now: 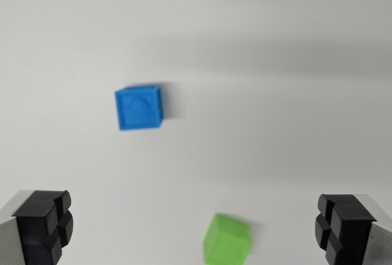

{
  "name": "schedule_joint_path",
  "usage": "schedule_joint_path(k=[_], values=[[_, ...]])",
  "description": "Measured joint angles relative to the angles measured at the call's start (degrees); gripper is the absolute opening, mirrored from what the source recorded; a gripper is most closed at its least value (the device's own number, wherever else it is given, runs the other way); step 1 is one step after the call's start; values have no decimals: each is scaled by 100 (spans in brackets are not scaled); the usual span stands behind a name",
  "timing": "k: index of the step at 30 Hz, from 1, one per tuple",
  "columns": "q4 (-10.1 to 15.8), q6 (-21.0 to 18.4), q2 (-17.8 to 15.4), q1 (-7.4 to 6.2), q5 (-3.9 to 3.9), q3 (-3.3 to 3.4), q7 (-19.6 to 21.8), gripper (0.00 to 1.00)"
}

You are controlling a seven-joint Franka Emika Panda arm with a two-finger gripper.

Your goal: Stack cube

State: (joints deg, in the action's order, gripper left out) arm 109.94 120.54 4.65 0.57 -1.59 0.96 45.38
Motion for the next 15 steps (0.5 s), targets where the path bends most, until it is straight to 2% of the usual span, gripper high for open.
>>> schedule_joint_path(k=[15], values=[[360,188,-130,16,0,15,65,100]])
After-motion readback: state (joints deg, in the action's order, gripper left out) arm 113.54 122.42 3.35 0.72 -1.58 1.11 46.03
